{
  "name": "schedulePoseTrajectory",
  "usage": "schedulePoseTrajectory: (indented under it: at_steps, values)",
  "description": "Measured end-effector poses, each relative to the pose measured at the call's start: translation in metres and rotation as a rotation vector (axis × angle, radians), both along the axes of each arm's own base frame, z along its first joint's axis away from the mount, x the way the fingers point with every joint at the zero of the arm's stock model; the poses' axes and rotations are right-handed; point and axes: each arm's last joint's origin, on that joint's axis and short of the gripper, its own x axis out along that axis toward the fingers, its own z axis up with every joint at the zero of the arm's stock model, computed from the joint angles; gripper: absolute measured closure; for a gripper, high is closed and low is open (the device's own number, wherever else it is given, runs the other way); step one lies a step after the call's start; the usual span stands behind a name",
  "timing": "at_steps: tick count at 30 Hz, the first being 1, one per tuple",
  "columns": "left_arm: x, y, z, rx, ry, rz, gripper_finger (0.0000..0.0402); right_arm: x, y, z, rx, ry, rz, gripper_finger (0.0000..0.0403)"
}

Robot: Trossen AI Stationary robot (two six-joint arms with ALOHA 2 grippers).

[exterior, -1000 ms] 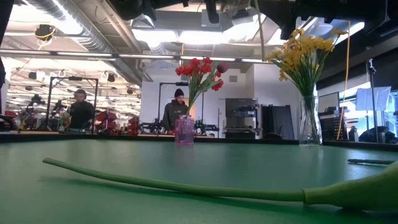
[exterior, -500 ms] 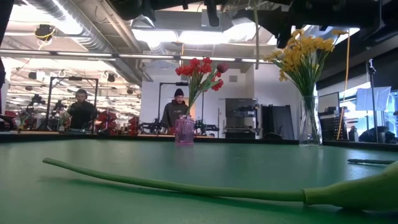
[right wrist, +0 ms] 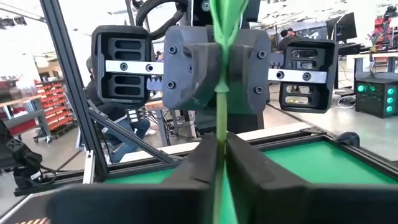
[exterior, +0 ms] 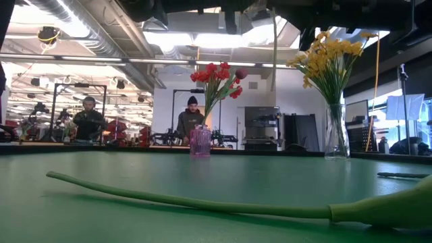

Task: Sort flowers into vase by color
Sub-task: Put the white flower into the transparent vase

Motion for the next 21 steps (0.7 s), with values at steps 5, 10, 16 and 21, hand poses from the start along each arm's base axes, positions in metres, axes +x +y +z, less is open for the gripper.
schedulePoseTrajectory:
  at_steps: [5, 10, 16, 21]
  values:
    - [0.0, 0.0, -0.001, 0.014, 0.019, 0.014, 0.0391, 0.0, 0.0, 0.0, -0.006, 0.005, -0.002, 0.0386]
    - [0.0, -0.011, -0.004, 0.118, 0.049, 0.083, 0.0353, 0.0, 0.0, -0.002, -0.007, 0.016, -0.011, 0.0397]
    - [-0.006, -0.019, 0.0, 0.173, 0.111, 0.155, 0.0299, -0.002, -0.001, 0.001, -0.003, 0.009, -0.036, 0.0397]
    - [-0.027, -0.022, 0.022, 0.173, 0.176, 0.182, 0.0284, -0.01, -0.003, 0.01, -0.019, -0.004, -0.047, 0.0397]
